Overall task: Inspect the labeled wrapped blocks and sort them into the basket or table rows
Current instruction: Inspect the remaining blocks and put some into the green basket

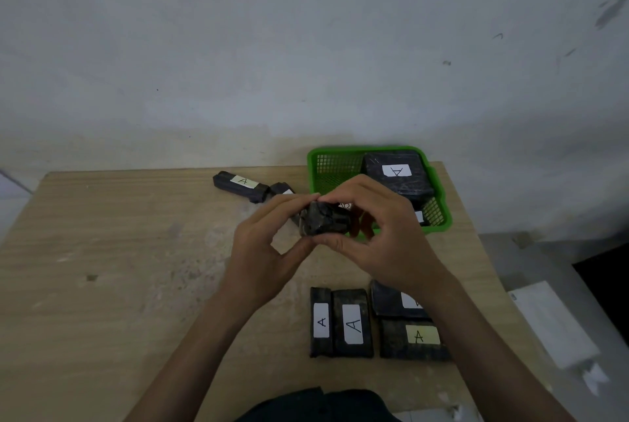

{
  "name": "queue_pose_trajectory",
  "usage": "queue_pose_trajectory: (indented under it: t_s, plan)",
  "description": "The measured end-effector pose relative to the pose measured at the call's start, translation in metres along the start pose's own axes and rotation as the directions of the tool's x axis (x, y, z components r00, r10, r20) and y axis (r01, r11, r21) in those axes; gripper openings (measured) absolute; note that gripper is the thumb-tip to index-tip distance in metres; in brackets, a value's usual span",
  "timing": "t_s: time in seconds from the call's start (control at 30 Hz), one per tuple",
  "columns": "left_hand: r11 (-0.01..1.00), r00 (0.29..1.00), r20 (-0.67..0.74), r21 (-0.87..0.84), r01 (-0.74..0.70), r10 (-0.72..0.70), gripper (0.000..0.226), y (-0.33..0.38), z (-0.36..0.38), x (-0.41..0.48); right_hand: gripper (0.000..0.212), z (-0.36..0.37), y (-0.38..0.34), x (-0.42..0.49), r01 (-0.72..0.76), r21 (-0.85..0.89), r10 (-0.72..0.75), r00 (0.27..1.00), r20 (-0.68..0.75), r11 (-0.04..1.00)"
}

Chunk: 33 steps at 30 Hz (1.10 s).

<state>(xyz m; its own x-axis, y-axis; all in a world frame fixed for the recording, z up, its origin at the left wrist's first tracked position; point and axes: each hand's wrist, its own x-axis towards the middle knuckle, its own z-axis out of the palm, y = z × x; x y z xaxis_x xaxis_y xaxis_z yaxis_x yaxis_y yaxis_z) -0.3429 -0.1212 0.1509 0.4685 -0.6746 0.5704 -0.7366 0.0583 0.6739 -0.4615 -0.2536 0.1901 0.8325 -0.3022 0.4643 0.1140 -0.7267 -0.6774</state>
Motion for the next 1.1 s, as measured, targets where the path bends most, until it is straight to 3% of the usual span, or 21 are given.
queue_pose_trajectory:
  t_s: [0.13,0.33,0.5,0.93,1.1]
  plan:
    - [0.999,1.000,0.011,0.033,-0.005,0.005,0.043,0.003,-0.004,0.004,0.036,-0.002,0.001,0.002,0.044,-0.007,-0.044,0.999,0.018,0.999]
    - [0.981,0.994,0.060,-0.166,0.104,-0.095,0.045,0.010,-0.009,0.009,0.036,-0.014,0.004,0.009,0.002,-0.016,-0.002,0.999,0.033,1.000]
    - [0.982,0.996,0.059,-0.173,0.072,-0.063,0.038,0.012,-0.010,0.011,0.034,-0.017,0.006,0.010,0.023,-0.044,-0.019,0.996,0.086,0.999]
    - [0.995,0.986,-0.168,-0.104,-0.008,-0.009,0.022,0.013,-0.002,0.013,0.022,-0.006,0.003,0.012,0.117,-0.142,-0.128,0.989,-0.075,0.983]
    - [0.969,0.983,-0.151,-0.237,0.065,-0.103,0.031,0.010,-0.005,0.014,0.021,-0.004,0.001,0.016,0.073,-0.039,-0.077,0.990,-0.117,0.997]
